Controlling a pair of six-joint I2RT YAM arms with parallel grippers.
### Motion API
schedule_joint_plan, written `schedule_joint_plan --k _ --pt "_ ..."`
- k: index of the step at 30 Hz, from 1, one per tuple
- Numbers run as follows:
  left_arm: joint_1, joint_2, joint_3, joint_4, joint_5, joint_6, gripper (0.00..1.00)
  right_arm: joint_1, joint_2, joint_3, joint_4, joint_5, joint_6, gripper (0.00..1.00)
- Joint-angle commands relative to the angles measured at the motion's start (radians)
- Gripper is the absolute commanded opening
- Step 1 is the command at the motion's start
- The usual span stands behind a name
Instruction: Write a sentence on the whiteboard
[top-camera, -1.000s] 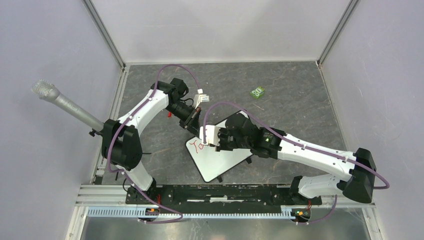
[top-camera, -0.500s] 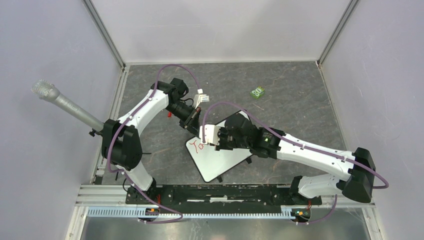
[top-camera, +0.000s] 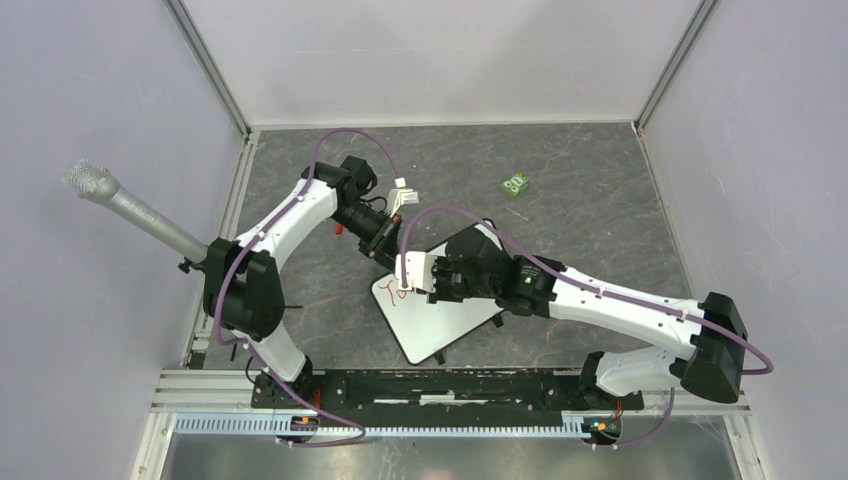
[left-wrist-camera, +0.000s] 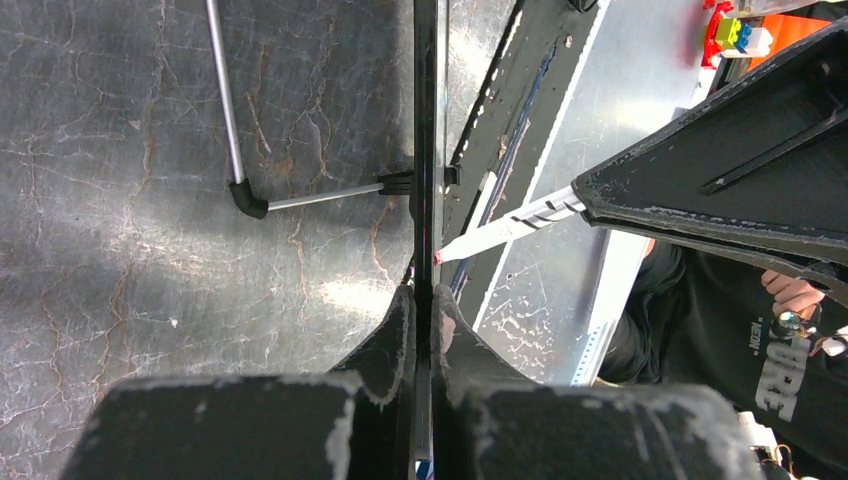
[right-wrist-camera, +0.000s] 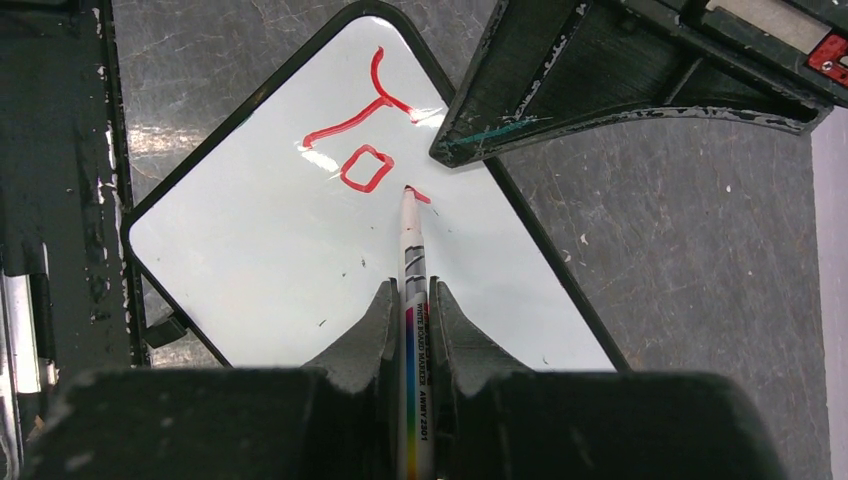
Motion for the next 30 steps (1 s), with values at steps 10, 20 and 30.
schedule_joint_plan --k 10,20,30 --pt "-0.005 -0.038 -0.008 -0.015 0.009 0.034 0.02 0.01 -0.003 -0.035 0.003 -0.037 0.004 0.0" --pt "-0.005 -0.038 -0.006 -0.014 0.009 0.032 0.02 0.014 -0.016 -0.043 -0.009 0.004 -0.019 0.0" --pt "-0.005 -0.037 -0.006 -0.014 0.01 0.033 0.02 -0.015 -0.011 0.003 -0.004 0.053 -0.019 0.0"
